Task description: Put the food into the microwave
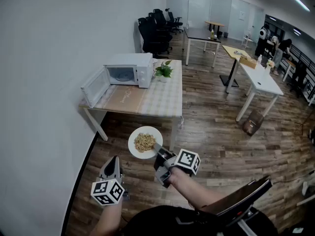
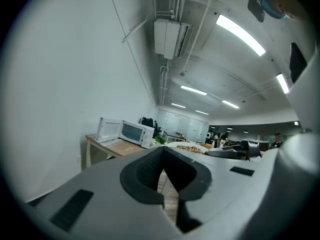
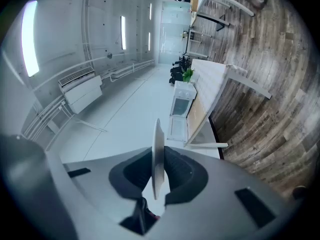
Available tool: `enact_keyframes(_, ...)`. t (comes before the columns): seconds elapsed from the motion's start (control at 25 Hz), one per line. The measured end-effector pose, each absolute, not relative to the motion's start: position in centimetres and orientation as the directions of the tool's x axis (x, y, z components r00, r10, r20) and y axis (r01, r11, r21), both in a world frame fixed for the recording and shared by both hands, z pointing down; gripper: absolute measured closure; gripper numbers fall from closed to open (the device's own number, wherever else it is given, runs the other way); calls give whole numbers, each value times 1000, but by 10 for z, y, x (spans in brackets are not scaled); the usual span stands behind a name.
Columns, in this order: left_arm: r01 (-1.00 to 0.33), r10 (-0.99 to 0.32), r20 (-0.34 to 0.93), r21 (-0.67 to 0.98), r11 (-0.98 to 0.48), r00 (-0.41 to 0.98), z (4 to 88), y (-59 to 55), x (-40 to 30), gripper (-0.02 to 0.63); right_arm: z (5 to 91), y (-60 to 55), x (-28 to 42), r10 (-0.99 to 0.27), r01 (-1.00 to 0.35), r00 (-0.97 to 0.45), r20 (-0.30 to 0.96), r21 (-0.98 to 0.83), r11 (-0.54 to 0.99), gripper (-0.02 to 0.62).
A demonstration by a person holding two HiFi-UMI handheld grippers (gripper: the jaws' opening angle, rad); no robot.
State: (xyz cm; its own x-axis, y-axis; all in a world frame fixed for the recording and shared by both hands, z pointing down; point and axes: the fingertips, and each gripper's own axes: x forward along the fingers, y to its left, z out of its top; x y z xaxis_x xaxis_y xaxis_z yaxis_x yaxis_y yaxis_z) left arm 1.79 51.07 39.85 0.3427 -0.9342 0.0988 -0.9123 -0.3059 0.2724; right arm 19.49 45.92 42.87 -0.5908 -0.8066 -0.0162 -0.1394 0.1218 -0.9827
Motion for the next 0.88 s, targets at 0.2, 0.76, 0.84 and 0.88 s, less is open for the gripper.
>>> enact_keyframes(0.2, -912, -936, 88, 272, -307, 341, 397, 509, 20, 598, 431, 460, 195, -805, -133, -593, -17, -984, 118, 538)
enact_keyframes(0.76, -911, -935, 68, 261, -320, 348, 400, 520, 2, 598, 426, 466, 179, -823, -163, -568, -16, -978, 131, 538)
enact_keyframes(0.84, -913, -935, 63, 246, -326, 350, 401, 521, -7, 598, 427, 468, 170, -825, -160, -565, -21, -978, 134, 538)
enact_keyframes(0.88, -914, -935, 60, 237, -328, 351, 401, 522, -12, 598, 428, 470, 166, -826, -161, -563, -22, -978, 135, 538)
